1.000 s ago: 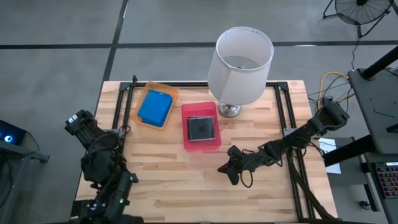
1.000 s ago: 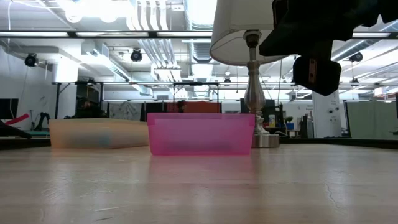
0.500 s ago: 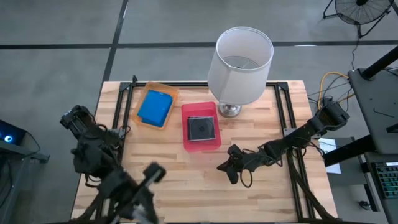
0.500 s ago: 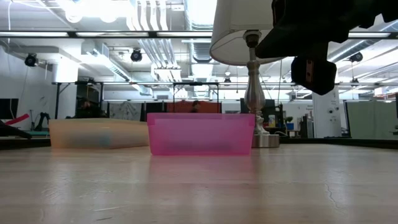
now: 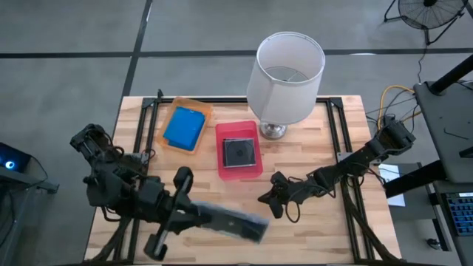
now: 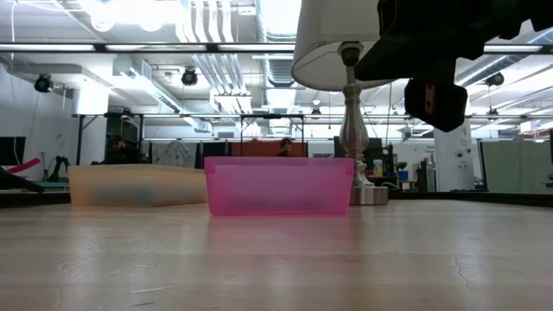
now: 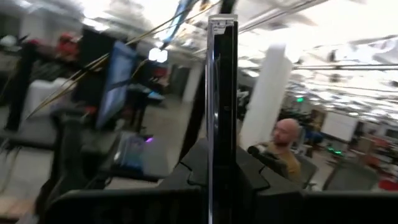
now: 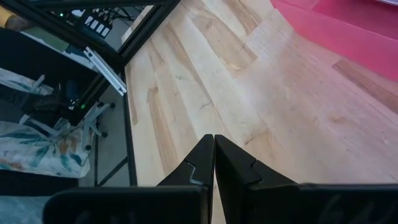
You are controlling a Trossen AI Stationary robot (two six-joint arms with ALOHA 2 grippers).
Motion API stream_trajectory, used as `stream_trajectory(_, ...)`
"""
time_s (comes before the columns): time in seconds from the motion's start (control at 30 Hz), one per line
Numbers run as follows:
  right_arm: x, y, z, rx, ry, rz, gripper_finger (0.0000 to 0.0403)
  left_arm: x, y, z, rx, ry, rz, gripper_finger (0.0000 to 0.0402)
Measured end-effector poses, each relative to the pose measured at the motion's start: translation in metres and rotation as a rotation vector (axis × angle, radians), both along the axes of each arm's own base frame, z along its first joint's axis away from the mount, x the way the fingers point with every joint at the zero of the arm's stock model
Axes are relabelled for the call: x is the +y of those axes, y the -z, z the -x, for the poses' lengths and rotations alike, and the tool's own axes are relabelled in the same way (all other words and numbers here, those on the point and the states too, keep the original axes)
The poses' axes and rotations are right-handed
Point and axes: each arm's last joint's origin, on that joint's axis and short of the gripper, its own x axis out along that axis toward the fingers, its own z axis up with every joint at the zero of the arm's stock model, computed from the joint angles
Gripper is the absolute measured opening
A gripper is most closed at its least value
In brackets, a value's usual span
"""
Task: Pick & place jewel cases by type
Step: Put the black cd case into the pink bin
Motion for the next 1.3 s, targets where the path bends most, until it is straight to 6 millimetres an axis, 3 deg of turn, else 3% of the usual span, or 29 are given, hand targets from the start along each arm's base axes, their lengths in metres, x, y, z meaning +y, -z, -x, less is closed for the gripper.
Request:
stream_trajectory(0.37, -0.001, 0.000, 0.000, -0.012, 0.029, 0.038, 0.0008, 0.005, 0.016, -0.003, 0.178, -0.196, 0.191, 0.0003)
stream_trajectory(0.8, -0.001, 0.000, 0.000, -0.015, 0.028, 0.054, 0.0008, 0.011, 0.024, -0.006, 0.227, -0.337, 0.280, 0.0003)
stream_trajectory(1.03, -0.001, 0.000, 0.000, -0.015, 0.028, 0.052, 0.0008, 0.059, 0.044, -0.010, 0.395, -0.510, 0.375, 0.0003)
stream_trajectory(1.3, 0.002, -0.008, -0.001, -0.059, -0.099, 0.033, 0.0008, 0.110, 0.056, 0.001, 0.615, -0.585, 0.310, 0.0003)
